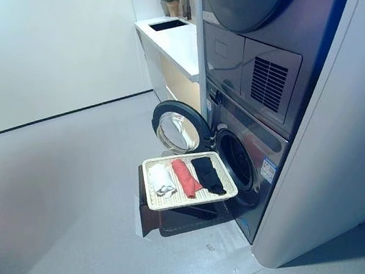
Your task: Pick up the clothes and place them into the washing machine
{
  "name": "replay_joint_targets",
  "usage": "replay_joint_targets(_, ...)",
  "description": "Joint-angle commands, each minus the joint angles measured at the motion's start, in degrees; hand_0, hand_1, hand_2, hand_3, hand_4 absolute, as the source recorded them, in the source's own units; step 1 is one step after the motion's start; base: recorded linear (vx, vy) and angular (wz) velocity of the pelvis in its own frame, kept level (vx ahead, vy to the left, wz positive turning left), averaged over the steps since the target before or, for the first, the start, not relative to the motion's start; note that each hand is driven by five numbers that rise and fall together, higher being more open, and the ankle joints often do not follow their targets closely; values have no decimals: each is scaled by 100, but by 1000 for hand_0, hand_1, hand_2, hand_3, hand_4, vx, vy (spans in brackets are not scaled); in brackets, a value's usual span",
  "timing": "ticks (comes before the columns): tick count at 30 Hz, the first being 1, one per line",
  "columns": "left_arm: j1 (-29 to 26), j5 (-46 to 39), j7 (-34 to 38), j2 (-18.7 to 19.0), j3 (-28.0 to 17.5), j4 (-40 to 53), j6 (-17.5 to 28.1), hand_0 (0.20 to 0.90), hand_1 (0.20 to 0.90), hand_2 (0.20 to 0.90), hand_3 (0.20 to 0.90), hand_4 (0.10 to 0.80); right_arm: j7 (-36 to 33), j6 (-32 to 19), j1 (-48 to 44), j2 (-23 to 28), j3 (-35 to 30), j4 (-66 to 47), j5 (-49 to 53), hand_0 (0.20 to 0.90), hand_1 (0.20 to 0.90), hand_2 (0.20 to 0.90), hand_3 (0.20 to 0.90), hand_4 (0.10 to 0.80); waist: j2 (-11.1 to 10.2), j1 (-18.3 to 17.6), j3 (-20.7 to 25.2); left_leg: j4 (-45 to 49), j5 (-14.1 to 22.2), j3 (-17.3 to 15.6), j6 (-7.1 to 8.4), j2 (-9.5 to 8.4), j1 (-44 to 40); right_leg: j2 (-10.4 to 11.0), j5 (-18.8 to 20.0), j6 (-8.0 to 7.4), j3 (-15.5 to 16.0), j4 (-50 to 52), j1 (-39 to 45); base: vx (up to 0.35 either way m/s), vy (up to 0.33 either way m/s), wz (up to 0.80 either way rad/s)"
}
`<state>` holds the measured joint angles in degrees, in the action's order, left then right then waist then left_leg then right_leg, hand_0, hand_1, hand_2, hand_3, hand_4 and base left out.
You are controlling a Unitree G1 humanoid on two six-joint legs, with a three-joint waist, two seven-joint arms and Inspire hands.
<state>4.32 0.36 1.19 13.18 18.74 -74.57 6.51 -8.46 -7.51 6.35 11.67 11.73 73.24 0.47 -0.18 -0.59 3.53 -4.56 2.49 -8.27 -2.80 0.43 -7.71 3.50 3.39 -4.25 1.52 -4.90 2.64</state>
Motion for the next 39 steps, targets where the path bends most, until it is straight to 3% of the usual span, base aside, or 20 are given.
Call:
replay_joint_targets(1,-299,2,-11,-271,-155,-381,95,900,900,900,900,800,82,-71,-158,128,228,247,-80,900,900,900,900,800,-134,-14,55,-44,-65,404,526,43,288,25,-24,-193,231,-10,108,0,0,0)
replay_joint_targets(19,-424,-96,41,-192,-103,-235,120,900,900,900,900,800,64,-26,-300,164,193,174,-37,900,900,900,900,800,-150,-24,-86,-44,-23,350,324,-116,444,158,-3,-237,101,173,-145,8,28,-2)
replay_joint_targets(24,-597,-161,65,-82,-111,-147,109,900,900,900,900,800,43,-40,-483,168,166,51,72,900,900,900,900,800,-178,15,-263,131,84,341,112,-213,536,207,-230,-298,74,1240,-618,37,109,-4)
replay_joint_targets(28,-656,-206,48,-17,-135,-140,108,900,900,900,900,800,52,-67,-495,141,34,54,294,900,900,900,900,800,-166,-57,-361,245,198,442,-15,-258,476,237,59,-378,30,2230,-1031,117,115,-30)
replay_joint_targets(29,-689,-220,41,41,-157,-83,101,900,900,900,900,800,43,-89,-479,148,-15,43,373,900,900,900,900,800,-112,-127,-461,289,267,554,-73,-214,390,154,125,-333,-27,2815,-1290,106,77,-22)
replay_joint_targets(31,-713,-195,38,67,-160,-120,106,900,900,900,900,800,59,-101,-473,127,-52,53,427,900,900,900,900,800,-96,-165,-487,295,336,606,-79,-207,314,125,77,-293,-51,2974,-1465,225,83,2)
replay_joint_targets(32,-719,-188,50,94,-163,-167,110,900,900,900,900,800,51,-103,-445,122,-117,55,492,900,900,900,900,800,-64,-229,-505,252,458,684,-64,-219,120,122,7,-202,12,2695,-1740,268,61,15)
replay_joint_targets(34,-731,-209,58,90,-150,-177,112,900,900,900,900,800,52,-104,-444,135,-146,60,511,900,900,900,900,800,-32,-286,-537,201,554,772,-38,-220,-80,180,38,-167,115,2365,-1840,364,-19,19)
replay_joint_targets(35,-757,-240,78,88,-140,-214,132,900,900,900,900,800,37,-91,-439,144,-220,41,506,900,900,900,900,800,-86,-384,-549,96,739,895,65,-274,-418,475,429,-263,306,1439,-2079,556,-96,27)
replay_joint_targets(37,-764,-255,100,75,-140,-236,149,900,900,900,900,800,22,-77,-432,145,-244,24,472,900,900,900,900,800,-59,-453,-591,17,861,960,104,-219,-686,505,685,-310,451,956,-2152,452,-85,31)
replay_joint_targets(39,-784,-337,138,67,-158,-234,180,900,900,900,900,800,19,-20,-382,148,-314,0,357,900,900,900,900,800,-22,-637,-583,-44,1043,1162,232,-86,-1133,547,1176,-462,635,217,-2535,518,-98,30)
